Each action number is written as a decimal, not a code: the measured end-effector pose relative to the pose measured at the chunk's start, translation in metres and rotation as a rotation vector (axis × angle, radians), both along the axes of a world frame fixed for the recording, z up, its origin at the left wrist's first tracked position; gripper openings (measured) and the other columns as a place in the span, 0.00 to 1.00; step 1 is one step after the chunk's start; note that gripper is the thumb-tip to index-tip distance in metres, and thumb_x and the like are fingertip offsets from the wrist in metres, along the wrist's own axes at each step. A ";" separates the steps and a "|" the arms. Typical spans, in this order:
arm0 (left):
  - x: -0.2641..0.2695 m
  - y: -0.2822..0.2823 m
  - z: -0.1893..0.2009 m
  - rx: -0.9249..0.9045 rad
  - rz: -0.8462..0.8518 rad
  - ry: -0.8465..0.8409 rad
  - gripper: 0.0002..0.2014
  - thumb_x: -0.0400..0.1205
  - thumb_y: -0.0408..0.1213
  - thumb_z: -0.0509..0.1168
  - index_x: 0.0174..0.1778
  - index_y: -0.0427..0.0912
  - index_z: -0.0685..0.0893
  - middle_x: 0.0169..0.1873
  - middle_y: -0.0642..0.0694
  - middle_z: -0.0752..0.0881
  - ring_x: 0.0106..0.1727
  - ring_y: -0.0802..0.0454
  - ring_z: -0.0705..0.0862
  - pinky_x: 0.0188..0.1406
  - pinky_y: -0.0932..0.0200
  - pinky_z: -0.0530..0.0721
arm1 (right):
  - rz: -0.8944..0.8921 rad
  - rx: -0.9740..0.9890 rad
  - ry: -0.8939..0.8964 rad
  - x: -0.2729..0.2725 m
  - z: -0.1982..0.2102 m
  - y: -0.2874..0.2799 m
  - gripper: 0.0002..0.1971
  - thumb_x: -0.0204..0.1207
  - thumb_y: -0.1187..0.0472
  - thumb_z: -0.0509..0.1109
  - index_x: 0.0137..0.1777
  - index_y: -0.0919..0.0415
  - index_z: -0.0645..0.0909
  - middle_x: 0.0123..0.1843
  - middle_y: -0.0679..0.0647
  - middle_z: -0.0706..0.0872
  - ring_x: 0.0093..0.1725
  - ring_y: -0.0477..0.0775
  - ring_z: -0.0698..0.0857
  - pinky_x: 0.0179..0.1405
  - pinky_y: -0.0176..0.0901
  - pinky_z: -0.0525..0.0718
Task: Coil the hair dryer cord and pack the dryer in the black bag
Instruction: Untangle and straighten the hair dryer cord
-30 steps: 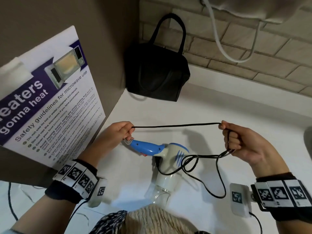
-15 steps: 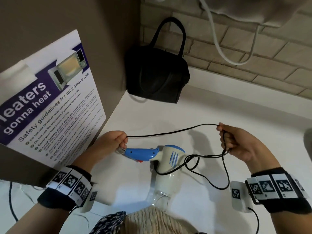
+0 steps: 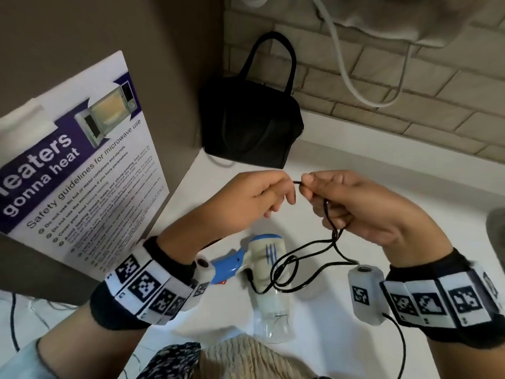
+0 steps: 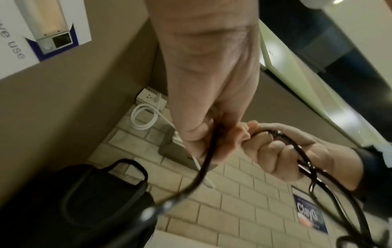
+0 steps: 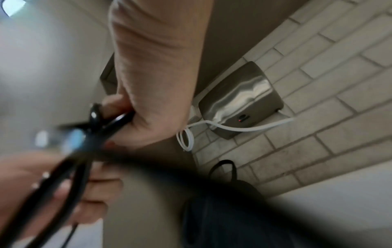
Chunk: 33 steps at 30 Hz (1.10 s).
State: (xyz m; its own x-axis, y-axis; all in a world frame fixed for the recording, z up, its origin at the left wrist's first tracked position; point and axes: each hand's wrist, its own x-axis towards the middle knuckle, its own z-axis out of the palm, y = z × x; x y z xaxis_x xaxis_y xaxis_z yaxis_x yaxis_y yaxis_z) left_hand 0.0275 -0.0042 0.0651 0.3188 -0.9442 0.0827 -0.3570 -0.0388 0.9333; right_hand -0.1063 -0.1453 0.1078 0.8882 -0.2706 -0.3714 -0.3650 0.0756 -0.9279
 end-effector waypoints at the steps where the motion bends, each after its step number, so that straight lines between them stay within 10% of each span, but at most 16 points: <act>1: 0.001 -0.001 0.005 -0.047 -0.016 0.024 0.13 0.88 0.39 0.54 0.44 0.42 0.82 0.29 0.48 0.75 0.30 0.59 0.73 0.33 0.68 0.74 | 0.001 0.116 -0.022 0.000 0.007 0.000 0.12 0.78 0.52 0.63 0.37 0.58 0.79 0.24 0.44 0.61 0.21 0.42 0.55 0.18 0.32 0.54; 5: 0.008 -0.007 0.013 -0.181 0.048 0.065 0.13 0.86 0.40 0.54 0.47 0.40 0.82 0.33 0.30 0.77 0.27 0.59 0.67 0.28 0.71 0.67 | 0.024 0.379 -0.038 0.004 0.031 -0.006 0.14 0.78 0.55 0.60 0.51 0.62 0.84 0.24 0.43 0.61 0.22 0.41 0.52 0.14 0.27 0.53; 9: 0.010 -0.005 0.014 -0.166 0.082 0.043 0.13 0.87 0.34 0.52 0.47 0.43 0.82 0.22 0.61 0.78 0.25 0.62 0.68 0.29 0.74 0.68 | 0.102 0.171 0.024 0.009 0.041 -0.010 0.14 0.76 0.58 0.63 0.55 0.63 0.86 0.26 0.46 0.61 0.24 0.42 0.53 0.13 0.27 0.54; 15: 0.013 0.003 0.011 -0.145 0.086 0.064 0.14 0.84 0.35 0.53 0.41 0.43 0.84 0.23 0.52 0.71 0.27 0.60 0.67 0.30 0.71 0.68 | 0.262 -0.333 0.065 0.015 0.054 -0.014 0.11 0.76 0.57 0.66 0.46 0.57 0.89 0.33 0.60 0.55 0.21 0.43 0.58 0.17 0.31 0.55; 21: 0.024 0.018 0.004 -0.206 0.171 0.354 0.17 0.84 0.38 0.54 0.33 0.50 0.84 0.34 0.40 0.74 0.26 0.59 0.67 0.28 0.65 0.65 | 0.346 -0.495 0.124 0.019 0.052 -0.010 0.13 0.76 0.52 0.68 0.36 0.59 0.86 0.22 0.47 0.62 0.22 0.46 0.59 0.18 0.32 0.59; 26: 0.029 0.026 -0.010 -0.076 0.275 0.318 0.21 0.87 0.24 0.50 0.30 0.40 0.79 0.25 0.50 0.77 0.20 0.63 0.69 0.21 0.71 0.64 | 0.437 -0.524 0.036 0.017 0.079 -0.013 0.09 0.74 0.56 0.68 0.43 0.59 0.86 0.23 0.45 0.68 0.20 0.41 0.63 0.18 0.26 0.61; 29: 0.032 0.033 -0.015 -0.075 0.302 0.363 0.30 0.82 0.17 0.48 0.22 0.48 0.80 0.26 0.45 0.74 0.20 0.63 0.67 0.19 0.71 0.62 | 0.324 -0.801 -0.047 0.021 0.096 -0.020 0.06 0.76 0.57 0.70 0.46 0.54 0.89 0.25 0.38 0.82 0.21 0.37 0.76 0.25 0.25 0.70; 33: 0.037 0.040 -0.020 -0.046 0.351 0.370 0.26 0.82 0.15 0.47 0.25 0.41 0.78 0.20 0.50 0.75 0.20 0.61 0.65 0.18 0.69 0.60 | 0.071 -0.704 -0.236 0.028 0.098 -0.028 0.12 0.71 0.48 0.73 0.44 0.56 0.90 0.22 0.49 0.71 0.22 0.48 0.60 0.20 0.36 0.59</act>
